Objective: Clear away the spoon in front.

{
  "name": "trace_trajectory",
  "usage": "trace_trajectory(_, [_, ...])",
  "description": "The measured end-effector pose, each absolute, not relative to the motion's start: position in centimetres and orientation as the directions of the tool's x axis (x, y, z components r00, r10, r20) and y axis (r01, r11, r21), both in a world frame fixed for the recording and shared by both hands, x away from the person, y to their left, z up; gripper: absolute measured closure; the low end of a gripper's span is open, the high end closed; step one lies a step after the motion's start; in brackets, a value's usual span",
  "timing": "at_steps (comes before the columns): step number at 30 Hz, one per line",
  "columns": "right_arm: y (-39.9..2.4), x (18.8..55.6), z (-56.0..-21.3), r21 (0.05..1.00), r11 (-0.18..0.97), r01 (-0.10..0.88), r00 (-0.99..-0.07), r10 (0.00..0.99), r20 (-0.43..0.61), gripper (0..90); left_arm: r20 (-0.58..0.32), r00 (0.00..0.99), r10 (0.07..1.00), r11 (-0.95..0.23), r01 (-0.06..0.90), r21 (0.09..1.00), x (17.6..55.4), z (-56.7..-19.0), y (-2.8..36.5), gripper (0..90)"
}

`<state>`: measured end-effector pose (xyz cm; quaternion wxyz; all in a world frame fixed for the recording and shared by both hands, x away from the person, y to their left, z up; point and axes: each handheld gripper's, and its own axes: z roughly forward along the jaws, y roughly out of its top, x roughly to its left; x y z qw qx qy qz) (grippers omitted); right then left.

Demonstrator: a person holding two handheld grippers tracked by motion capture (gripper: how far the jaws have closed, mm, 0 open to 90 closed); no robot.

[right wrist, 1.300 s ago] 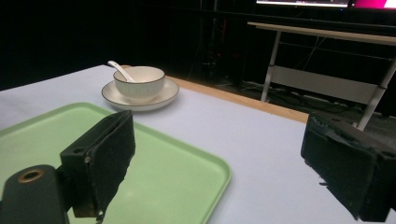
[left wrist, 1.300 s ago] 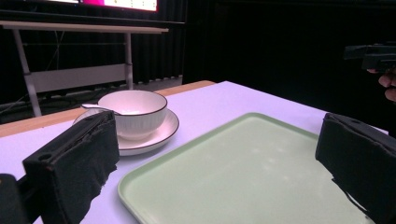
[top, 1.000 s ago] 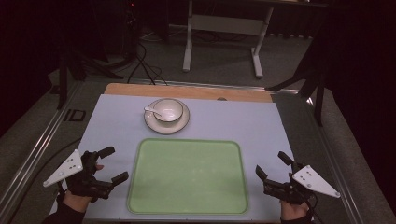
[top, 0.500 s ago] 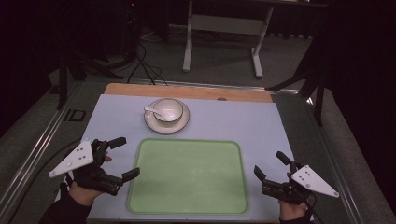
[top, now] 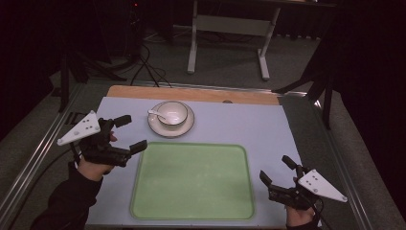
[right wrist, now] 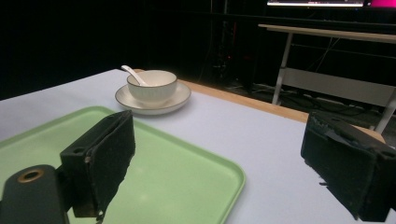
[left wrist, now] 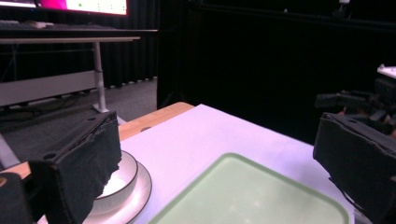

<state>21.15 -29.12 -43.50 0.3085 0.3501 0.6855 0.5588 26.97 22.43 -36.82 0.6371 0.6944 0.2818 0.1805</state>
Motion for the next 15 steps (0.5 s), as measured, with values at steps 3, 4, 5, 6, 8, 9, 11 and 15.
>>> trace_trajectory(3, [-29.1, 21.2, -43.5, 0.982, 0.131, 0.133, -0.567, 0.823, -0.033, 9.9, -0.106, 0.761, 0.64, -0.031, 0.163, 0.986, 27.8, -36.9, 22.3, 2.3])
trace_trajectory(4, [-29.1, 21.2, -43.5, 0.982, 0.133, 0.133, -0.566, 0.824, -0.035, 9.9, -0.111, 0.762, 0.637, -0.026, 0.165, 0.986, 28.1, -37.0, 22.2, 2.8])
trace_trajectory(5, [-29.1, 21.2, -43.5, 0.982, 0.133, 0.132, -0.567, 0.823, -0.035, 9.9, -0.116, 0.753, 0.648, -0.021, 0.17, 0.985, 28.4, -37.1, 22.2, 3.4])
trace_trajectory(6, [-29.1, 21.2, -43.5, 0.982, 0.134, 0.132, -0.567, 0.823, -0.037, 9.9, -0.116, 0.753, 0.648, -0.021, 0.17, 0.985, 28.4, -37.1, 22.2, 3.5])
trace_trajectory(8, [-29.0, 21.1, -43.5, 0.983, 0.135, 0.128, -0.567, 0.823, -0.039, 9.9, -0.148, 0.739, 0.657, 0.007, 0.19, 0.982, 29.5, -37.6, 22.2, 4.5])
trace_trajectory(9, [-29.0, 21.1, -43.5, 0.983, 0.134, 0.127, -0.567, 0.823, -0.039, 9.9, -0.164, 0.735, 0.657, 0.023, 0.198, 0.98, 29.9, -37.9, 22.2, 4.7])
trace_trajectory(11, [-29.0, 21.1, -43.5, 0.983, 0.136, 0.126, -0.567, 0.823, -0.041, 9.9, -0.199, 0.715, 0.67, 0.056, 0.219, 0.974, 30.6, -38.3, 22.2, 5.5])
trace_trajectory(15, [-29.0, 21.1, -43.4, 0.982, 0.139, 0.126, -0.567, 0.823, -0.043, 9.9, -0.275, 0.675, 0.685, 0.126, 0.262, 0.957, 32.2, -39.4, 22.4, 9.3])
